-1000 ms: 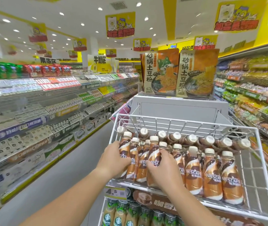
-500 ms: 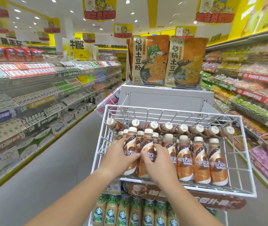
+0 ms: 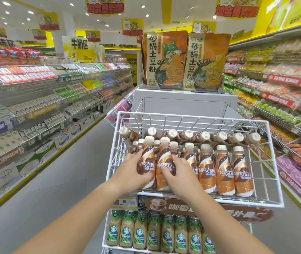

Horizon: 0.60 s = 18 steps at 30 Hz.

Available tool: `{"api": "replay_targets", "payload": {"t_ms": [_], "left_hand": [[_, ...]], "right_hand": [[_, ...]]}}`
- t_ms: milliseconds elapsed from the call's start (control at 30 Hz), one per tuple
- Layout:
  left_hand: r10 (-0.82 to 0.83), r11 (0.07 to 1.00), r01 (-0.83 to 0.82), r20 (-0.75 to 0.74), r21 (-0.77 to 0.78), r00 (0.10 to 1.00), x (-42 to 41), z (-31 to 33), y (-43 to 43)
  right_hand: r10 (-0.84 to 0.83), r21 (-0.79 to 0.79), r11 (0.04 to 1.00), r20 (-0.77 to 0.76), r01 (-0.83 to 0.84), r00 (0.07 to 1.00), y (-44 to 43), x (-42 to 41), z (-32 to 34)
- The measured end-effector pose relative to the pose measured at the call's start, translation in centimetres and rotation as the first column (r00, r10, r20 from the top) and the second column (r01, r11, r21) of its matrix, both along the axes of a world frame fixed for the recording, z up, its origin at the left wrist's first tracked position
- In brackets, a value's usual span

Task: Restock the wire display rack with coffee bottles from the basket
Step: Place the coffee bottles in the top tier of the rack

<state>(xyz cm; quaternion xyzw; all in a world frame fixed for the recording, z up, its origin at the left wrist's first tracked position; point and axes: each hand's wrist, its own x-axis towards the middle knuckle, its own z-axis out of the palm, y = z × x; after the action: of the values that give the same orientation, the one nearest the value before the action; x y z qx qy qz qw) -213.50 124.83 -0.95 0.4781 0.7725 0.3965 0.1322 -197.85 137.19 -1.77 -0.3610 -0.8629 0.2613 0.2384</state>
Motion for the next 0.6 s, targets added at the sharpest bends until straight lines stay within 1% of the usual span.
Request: {"api": "replay_targets", "payload": {"t_ms": [67, 133, 200, 300, 433, 500, 600], "left_hand": [[0.000, 0.999, 0.000, -0.007, -0.047, 1.000, -0.2, 0.0, -0.2], [0.005, 0.999, -0.006, -0.014, -0.054, 1.000, -0.2, 0.1, -0.3], [0.018, 1.000, -0.018, -0.017, -0.025, 1.000, -0.1, 0.0, -0.3], [0.063, 0.997, -0.065, 0.061, 0.031, 0.996, 0.1, 0.0, -0.4], [0.071, 0.997, -0.073, 0.137, 0.010, 0.988, 0.0, 0.5, -1.0], [0.063, 0.997, -0.068, 0.138, 0.031, 0.988, -0.1, 1.0, -1.5], [0.097, 0.994, -0.103, 0.115, 0.045, 0.989, -0.6, 1.6, -2.4]], "right_hand": [[0.001, -0.015, 1.000, -0.004, -0.001, 1.000, 0.0, 0.0, 0.0], [-0.008, -0.019, 1.000, -0.009, 0.008, 1.000, 0.1, 0.1, 0.1], [-0.013, -0.023, 1.000, -0.018, 0.012, 1.000, 0.0, 0.0, 0.1], [-0.009, -0.028, 1.000, -0.028, 0.009, 1.000, -0.1, -0.3, 0.2], [0.003, -0.012, 1.000, -0.030, -0.003, 1.000, -0.5, -0.9, 0.5], [0.012, -0.010, 1.000, -0.044, -0.013, 0.999, -1.1, -1.4, 0.6], [0.032, -0.008, 0.999, -0.053, -0.032, 0.998, -1.8, -2.3, 0.6]]}}
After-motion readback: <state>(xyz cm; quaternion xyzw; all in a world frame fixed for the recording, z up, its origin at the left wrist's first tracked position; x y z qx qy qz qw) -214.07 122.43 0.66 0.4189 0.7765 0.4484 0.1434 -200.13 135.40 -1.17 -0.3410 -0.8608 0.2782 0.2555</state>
